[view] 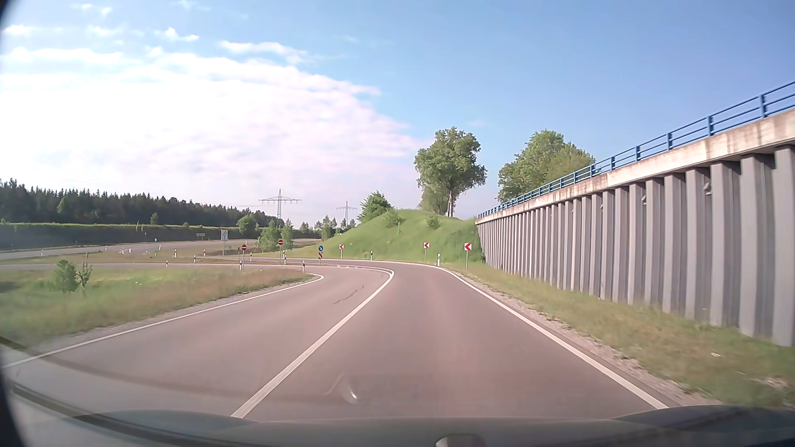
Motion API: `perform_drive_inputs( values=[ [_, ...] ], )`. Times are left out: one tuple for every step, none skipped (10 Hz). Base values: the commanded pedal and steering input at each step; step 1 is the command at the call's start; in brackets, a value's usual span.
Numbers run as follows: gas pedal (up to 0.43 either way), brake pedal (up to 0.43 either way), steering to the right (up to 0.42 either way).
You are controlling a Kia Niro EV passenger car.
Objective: Follow the waypoints while adhering to traffic rules and regulations
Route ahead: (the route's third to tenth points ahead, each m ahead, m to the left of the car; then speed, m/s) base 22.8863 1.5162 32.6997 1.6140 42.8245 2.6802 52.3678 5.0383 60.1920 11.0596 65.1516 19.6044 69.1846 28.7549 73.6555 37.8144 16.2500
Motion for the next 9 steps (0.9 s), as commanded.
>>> perform_drive_inputs(
  values=[
    [0.000,0.232,0.001],
    [0.000,0.232,0.001],
    [0.000,0.232,0.002],
    [0.000,0.232,0.001],
    [0.000,0.232,0.001],
    [0.000,0.232,0.001],
    [0.000,0.238,-0.001],
    [0.000,0.238,-0.003],
    [0.000,0.238,-0.004]
  ],
)
